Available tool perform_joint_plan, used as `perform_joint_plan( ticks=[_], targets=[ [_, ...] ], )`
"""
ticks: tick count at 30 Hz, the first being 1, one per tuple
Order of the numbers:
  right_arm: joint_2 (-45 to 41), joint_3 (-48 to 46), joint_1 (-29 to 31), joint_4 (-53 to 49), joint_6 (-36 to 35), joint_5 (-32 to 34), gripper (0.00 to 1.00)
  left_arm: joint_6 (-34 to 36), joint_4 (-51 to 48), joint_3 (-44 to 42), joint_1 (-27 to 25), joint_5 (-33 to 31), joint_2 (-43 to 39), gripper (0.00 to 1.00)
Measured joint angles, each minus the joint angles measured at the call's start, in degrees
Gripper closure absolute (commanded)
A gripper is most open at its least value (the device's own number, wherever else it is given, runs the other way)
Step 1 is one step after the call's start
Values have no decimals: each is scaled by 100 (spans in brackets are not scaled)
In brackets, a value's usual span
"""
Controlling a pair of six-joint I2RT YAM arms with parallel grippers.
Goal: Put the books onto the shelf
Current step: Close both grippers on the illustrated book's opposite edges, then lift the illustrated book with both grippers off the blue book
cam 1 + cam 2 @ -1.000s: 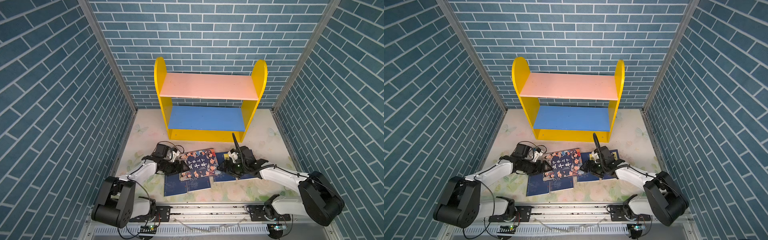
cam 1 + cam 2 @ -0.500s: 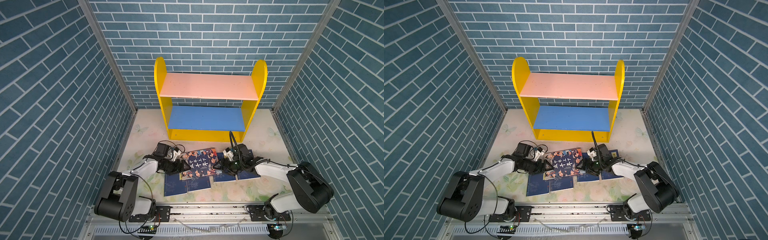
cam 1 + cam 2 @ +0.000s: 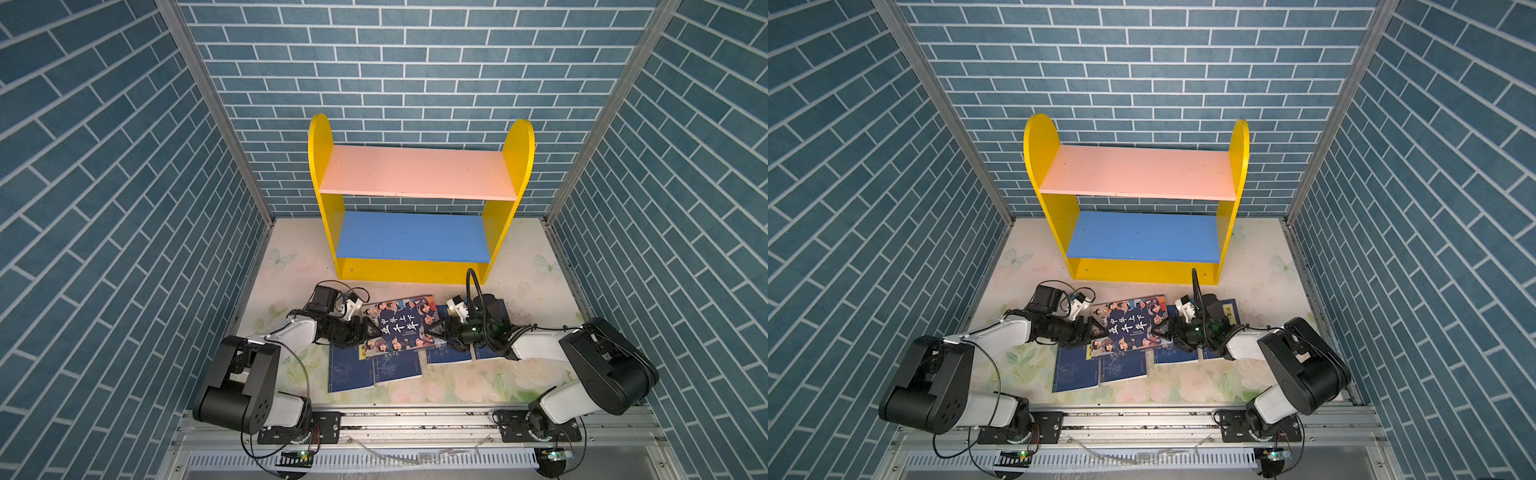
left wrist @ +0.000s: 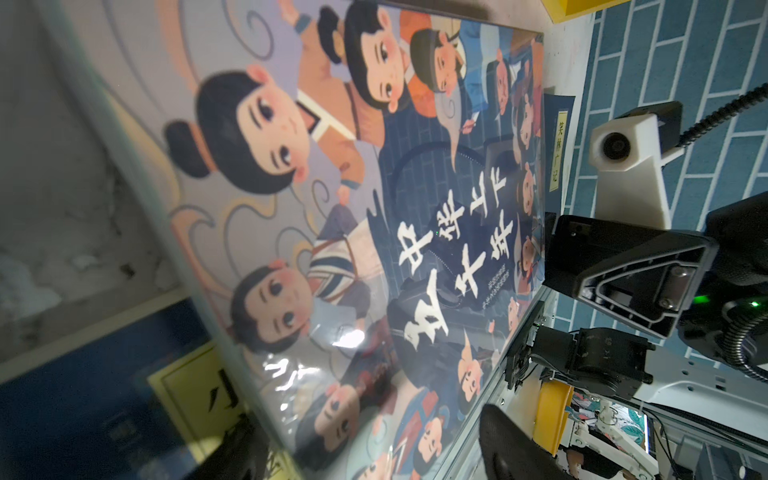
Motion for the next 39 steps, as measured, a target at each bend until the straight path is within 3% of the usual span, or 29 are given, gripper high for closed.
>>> perform_joint_plan(
  ticks=[10,25,31,39],
  targets=[
    [-57,-208,31,35,197,177,59,44,50,-11,-4,186,-35,7],
    [-197,-308,9,778,815,188,59,-387,455,-229,-44,595,-98,9],
    [-42,-315,-17,1327,1215,190,75,-356,356,-232,-140,627,-98,10],
    [-44,-313,-20,1556,1357,157,86,-168,188,-210,-166,619,-155,3]
  ],
)
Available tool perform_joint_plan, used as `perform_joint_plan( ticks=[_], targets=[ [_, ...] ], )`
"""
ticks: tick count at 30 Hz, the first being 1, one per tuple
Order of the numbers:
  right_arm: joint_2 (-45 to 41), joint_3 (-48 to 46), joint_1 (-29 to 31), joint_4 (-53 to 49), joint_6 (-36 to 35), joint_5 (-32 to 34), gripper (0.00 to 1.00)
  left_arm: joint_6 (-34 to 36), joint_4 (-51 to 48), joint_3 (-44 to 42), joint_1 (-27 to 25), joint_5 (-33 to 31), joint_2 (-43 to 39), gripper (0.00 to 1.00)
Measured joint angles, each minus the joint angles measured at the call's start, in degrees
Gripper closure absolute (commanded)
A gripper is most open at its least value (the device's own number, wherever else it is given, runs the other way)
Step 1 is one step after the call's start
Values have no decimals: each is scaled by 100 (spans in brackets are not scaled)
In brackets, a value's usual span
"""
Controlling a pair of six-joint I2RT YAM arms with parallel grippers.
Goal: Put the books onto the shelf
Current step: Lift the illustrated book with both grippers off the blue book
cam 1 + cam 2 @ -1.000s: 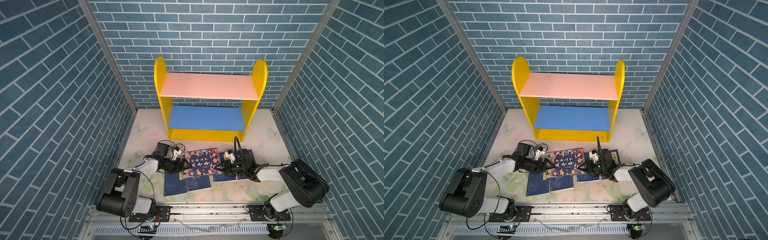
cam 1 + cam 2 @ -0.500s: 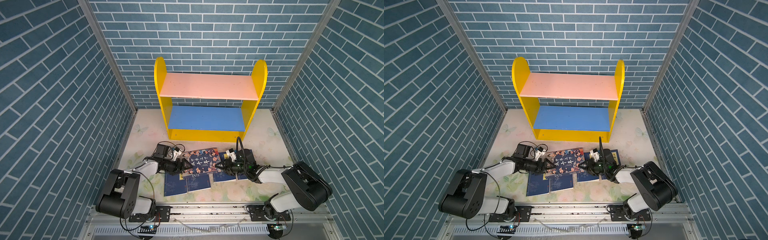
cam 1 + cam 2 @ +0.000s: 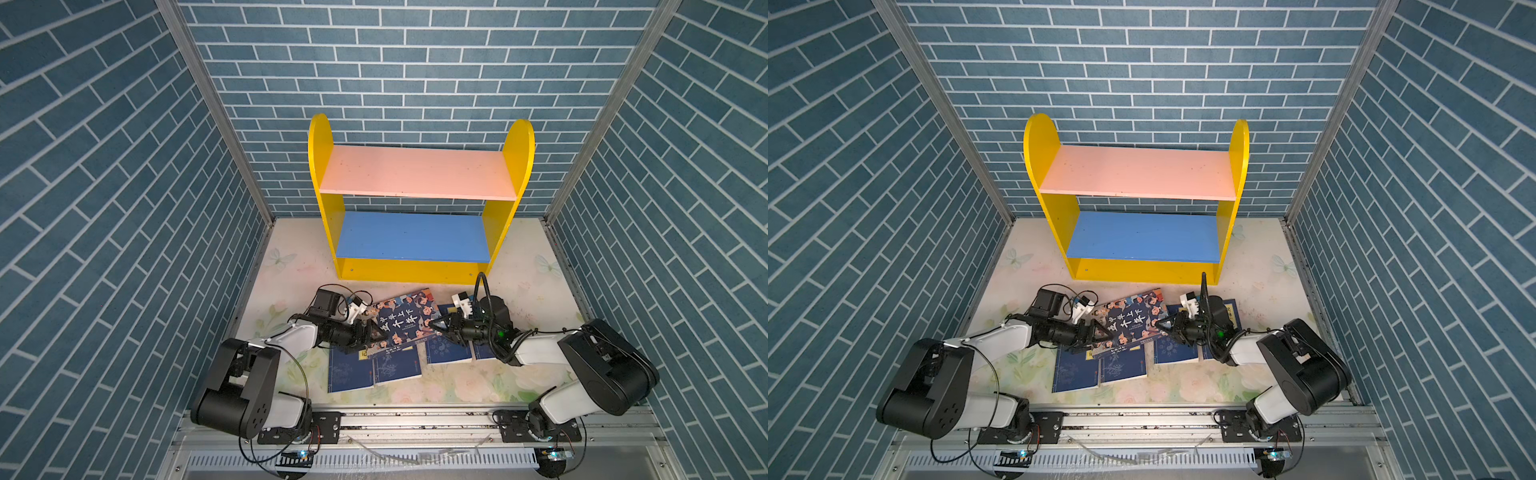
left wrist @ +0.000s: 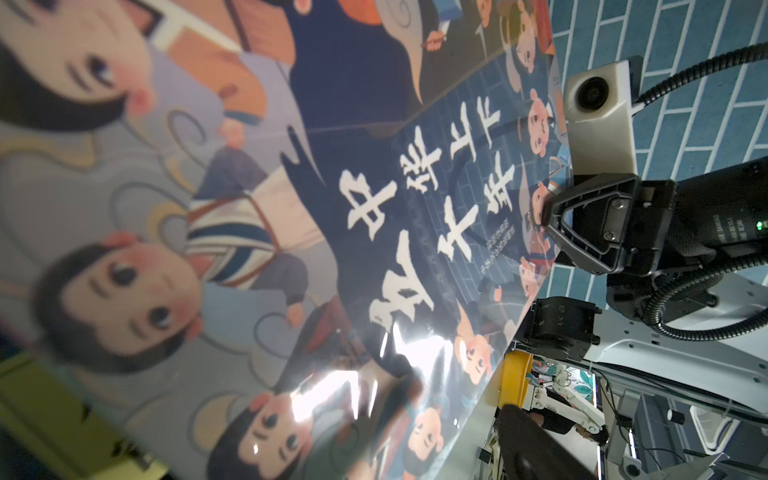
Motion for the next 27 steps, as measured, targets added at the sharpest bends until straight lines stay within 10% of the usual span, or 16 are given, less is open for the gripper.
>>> perform_joint_plan(
  ticks=[27],
  targets=[
    [-1097,55,68,-468,328,68,100,76,-715,238,975,-140,-1217,2]
  ],
)
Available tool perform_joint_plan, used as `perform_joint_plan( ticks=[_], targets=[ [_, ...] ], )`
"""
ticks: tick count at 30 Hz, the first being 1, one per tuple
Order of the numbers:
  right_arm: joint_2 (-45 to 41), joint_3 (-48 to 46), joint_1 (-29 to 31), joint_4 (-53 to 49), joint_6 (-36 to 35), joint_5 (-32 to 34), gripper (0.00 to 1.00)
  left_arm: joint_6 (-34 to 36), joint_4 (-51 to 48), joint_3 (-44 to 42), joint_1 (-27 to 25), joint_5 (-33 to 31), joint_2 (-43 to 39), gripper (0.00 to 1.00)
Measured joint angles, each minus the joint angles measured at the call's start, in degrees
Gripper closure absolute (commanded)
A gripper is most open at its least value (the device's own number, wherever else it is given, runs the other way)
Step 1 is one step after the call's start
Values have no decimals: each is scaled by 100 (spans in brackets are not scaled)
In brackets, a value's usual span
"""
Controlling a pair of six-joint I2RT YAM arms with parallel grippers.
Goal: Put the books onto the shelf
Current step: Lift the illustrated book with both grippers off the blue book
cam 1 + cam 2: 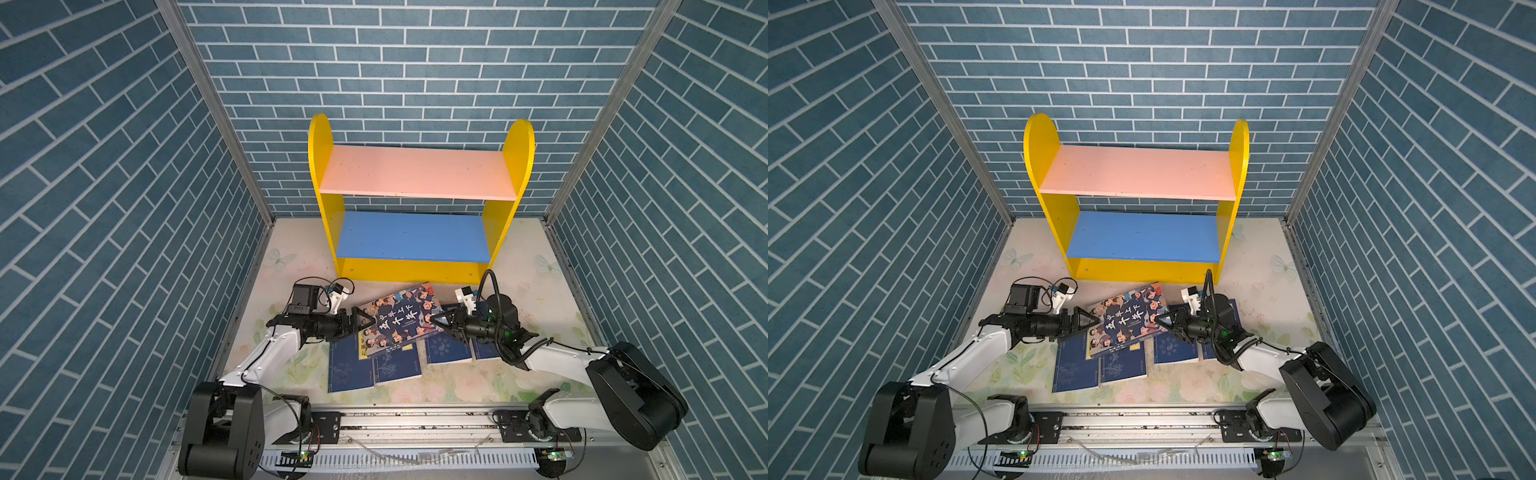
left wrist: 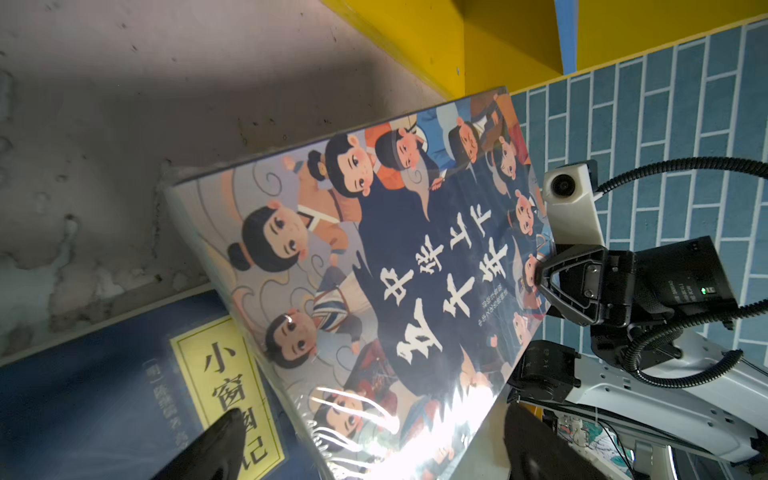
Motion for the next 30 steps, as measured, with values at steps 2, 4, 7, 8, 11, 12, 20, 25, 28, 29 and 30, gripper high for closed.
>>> perform_joint_plan(
  ticks=[2,4,7,8,11,12,20,25,28,29,30],
  targets=[
    [-4,28,-15,68,72,0,100,-42,4,0,87,-2,-105,2],
    [-7,44,-24,144,151,-2,100,-83,11,0,136,0,-157,2],
    [-17,118,-33,173,205,0,100,-164,22,0,177,4,-184,2],
    [-24,140,-33,181,219,2,100,-195,33,0,195,7,-192,2],
    [-81,170,-46,208,256,0,100,-286,68,0,284,4,-258,2],
    [-114,190,-55,188,260,0,100,-313,76,0,321,4,-291,2],
    [-439,603,-72,-133,258,-9,100,-754,455,-13,442,238,-417,2],
    [-741,951,-76,-527,232,-15,100,-1106,846,-22,472,610,-586,2],
    [-986,1147,-79,-929,127,-22,100,-1272,940,72,566,815,-743,2],
    [-1060,1224,-79,-1093,81,-24,100,-1303,955,153,605,925,-774,3],
    [-1121,1292,-81,-1233,42,-26,100,-1316,957,258,638,1025,-793,3]
  ],
)
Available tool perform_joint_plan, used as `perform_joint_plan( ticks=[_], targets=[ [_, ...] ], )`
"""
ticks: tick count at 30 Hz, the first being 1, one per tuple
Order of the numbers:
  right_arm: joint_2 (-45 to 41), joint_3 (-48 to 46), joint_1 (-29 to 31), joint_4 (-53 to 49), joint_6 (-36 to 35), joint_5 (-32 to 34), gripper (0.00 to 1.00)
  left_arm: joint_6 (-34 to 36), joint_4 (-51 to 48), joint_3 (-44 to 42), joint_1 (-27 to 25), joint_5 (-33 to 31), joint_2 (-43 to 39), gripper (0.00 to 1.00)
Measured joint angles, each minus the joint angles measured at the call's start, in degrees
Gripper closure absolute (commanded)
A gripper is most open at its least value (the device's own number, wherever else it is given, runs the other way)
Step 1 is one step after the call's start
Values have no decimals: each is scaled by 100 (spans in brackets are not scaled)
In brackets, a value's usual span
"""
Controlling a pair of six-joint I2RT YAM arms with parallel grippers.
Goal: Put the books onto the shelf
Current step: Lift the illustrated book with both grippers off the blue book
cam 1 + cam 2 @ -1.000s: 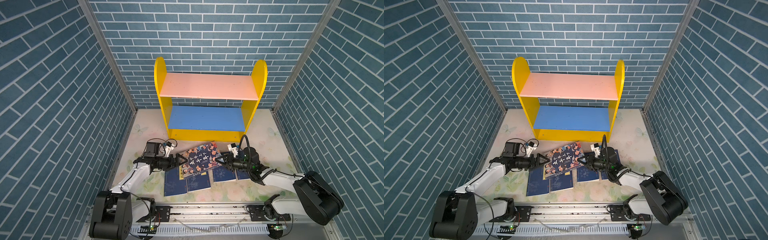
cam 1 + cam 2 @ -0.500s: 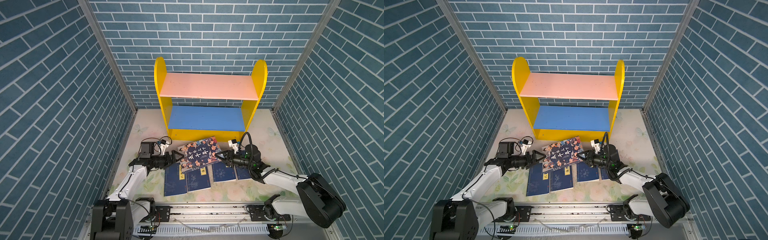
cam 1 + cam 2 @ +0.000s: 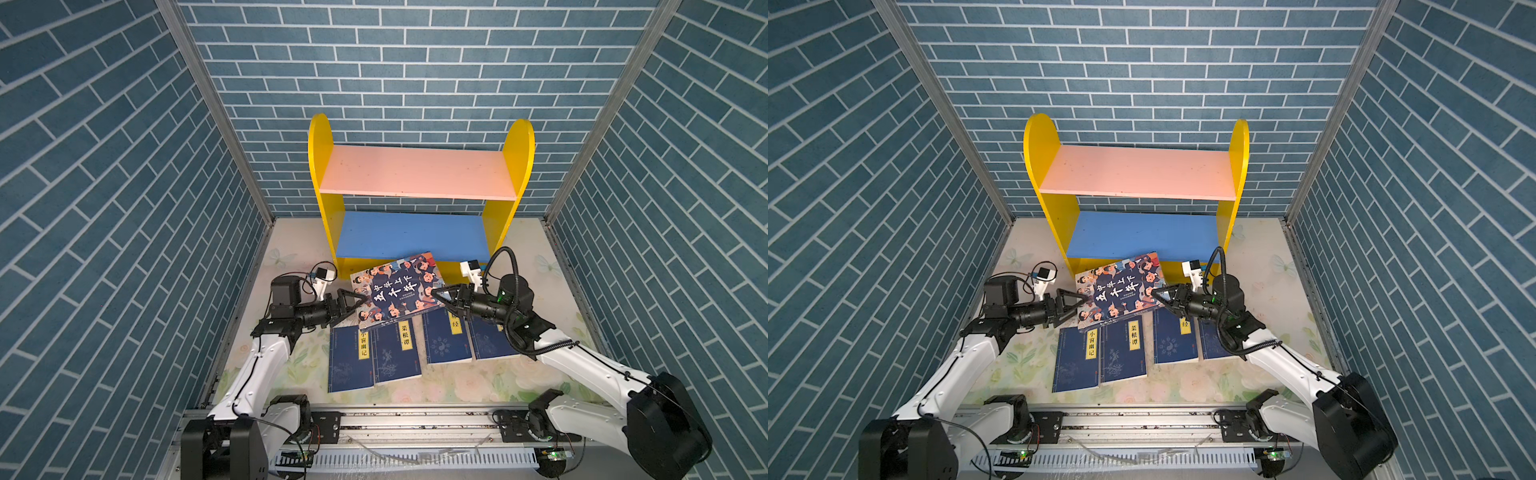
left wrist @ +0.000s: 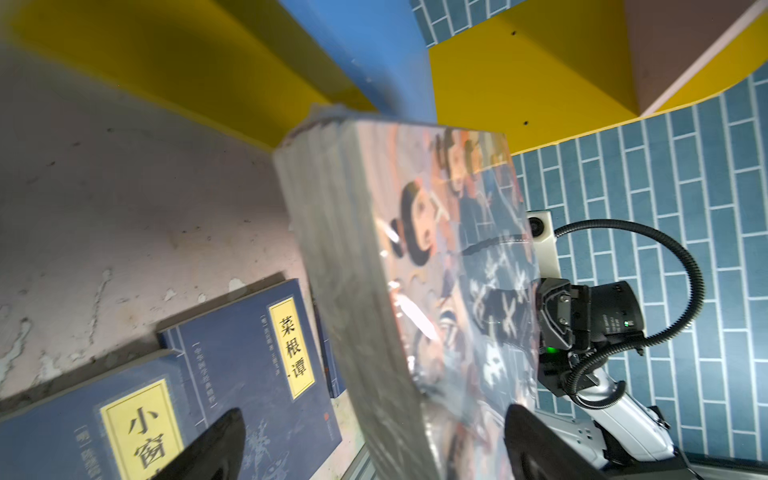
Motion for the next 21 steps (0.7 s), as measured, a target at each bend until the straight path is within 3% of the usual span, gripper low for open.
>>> perform_joint_plan(
  ticks=[11,16,21],
  targets=[
    [-343,857,0,-1429,-468,-50,100,363,-542,1563,503,542,-374,5],
    [-341,1252,0,-1770,-616,-76,100,957,-1434,2345,1027,66,-376,5],
    [-227,1873,0,-2024,-664,-212,100,1180,-1928,2426,1281,-780,-435,5]
  ],
)
